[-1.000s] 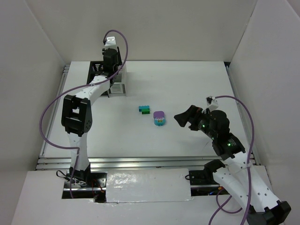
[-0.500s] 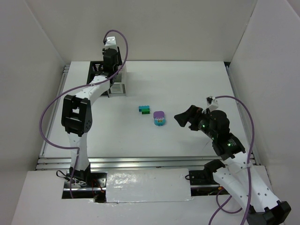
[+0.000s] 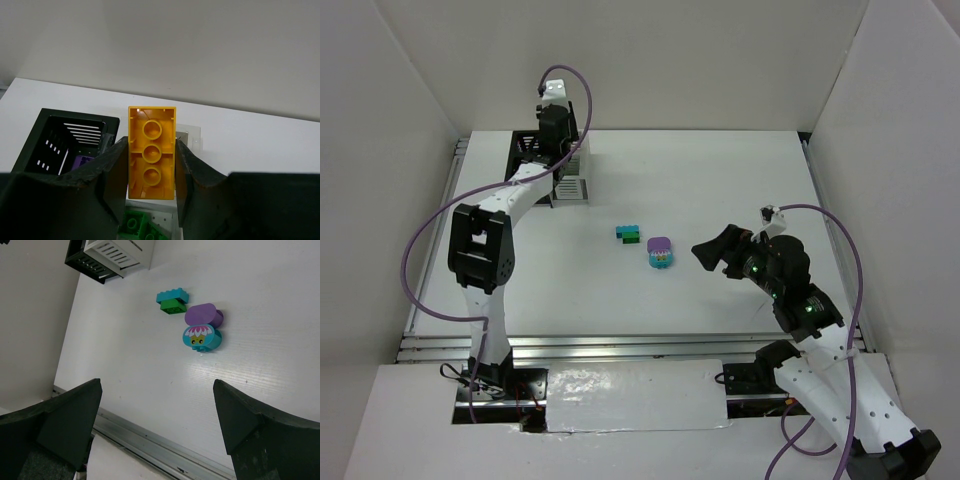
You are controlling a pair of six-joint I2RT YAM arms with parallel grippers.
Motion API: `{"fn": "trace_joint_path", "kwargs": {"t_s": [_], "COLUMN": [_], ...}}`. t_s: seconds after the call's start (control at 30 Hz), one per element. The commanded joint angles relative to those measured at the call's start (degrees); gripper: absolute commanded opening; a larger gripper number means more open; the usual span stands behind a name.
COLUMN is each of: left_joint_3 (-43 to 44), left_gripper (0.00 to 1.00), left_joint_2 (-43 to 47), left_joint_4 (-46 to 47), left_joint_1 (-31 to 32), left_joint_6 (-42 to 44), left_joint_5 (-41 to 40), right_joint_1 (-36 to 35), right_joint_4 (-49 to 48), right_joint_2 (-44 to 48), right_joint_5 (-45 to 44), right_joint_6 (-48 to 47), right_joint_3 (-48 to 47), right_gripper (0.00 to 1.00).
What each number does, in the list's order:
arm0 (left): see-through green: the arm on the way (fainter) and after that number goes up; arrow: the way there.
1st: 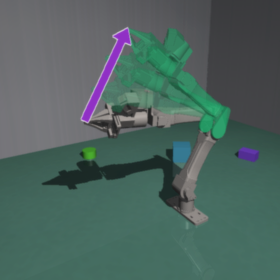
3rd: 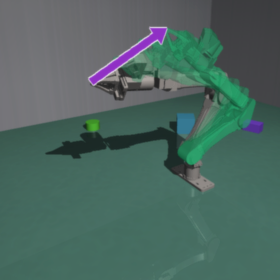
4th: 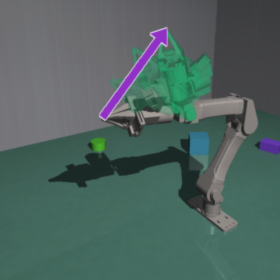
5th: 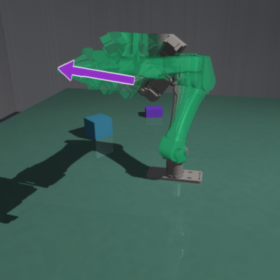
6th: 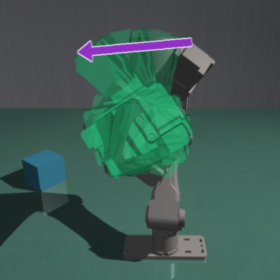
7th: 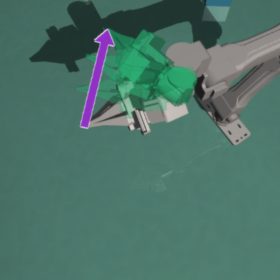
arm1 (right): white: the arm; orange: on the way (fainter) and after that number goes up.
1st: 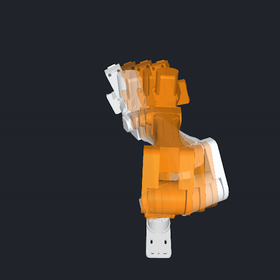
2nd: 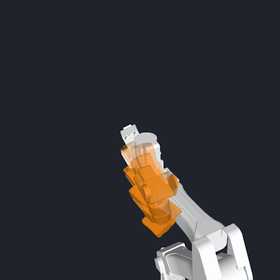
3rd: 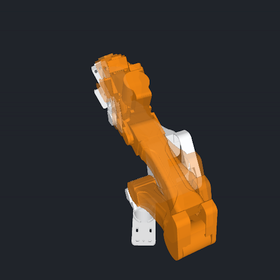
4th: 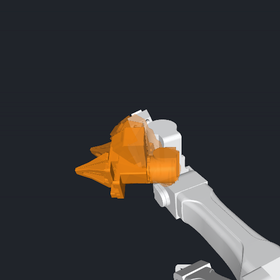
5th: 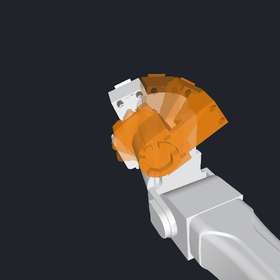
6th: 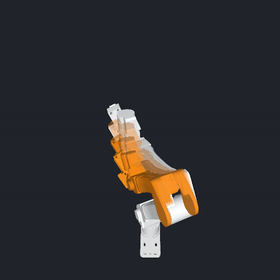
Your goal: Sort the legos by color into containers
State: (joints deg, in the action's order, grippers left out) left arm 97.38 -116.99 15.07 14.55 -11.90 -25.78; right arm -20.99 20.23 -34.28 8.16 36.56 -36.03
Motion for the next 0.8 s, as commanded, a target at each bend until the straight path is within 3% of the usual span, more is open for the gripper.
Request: {"fn": "trace_joint_path", "kwargs": {"t_s": [0.0, 0.43, 0.77], "left_joint_3": [-0.18, -1.76, 1.14], "left_gripper": [0.00, 0.00, 0.00], "left_joint_2": [3.61, 5.54, 3.96], "left_joint_4": [3.47, -1.44, -17.26], "left_joint_1": [-0.22, -0.22, 0.13], "left_joint_6": [0.92, -2.16, -9.98], "left_joint_5": [-1.29, -3.49, 0.20], "right_joint_1": [0.25, 0.25, 0.25], "right_joint_4": [-1.24, -2.03, -3.53], "right_joint_2": [0.53, -0.17, -0.70], "right_joint_5": [-0.17, 0.45, 2.21], "right_joint_6": [0.27, 0.45, 1.06], "right_joint_3": [0.00, 0.08, 0.17], "right_gripper": [1.00, 1.00, 1.00]}}
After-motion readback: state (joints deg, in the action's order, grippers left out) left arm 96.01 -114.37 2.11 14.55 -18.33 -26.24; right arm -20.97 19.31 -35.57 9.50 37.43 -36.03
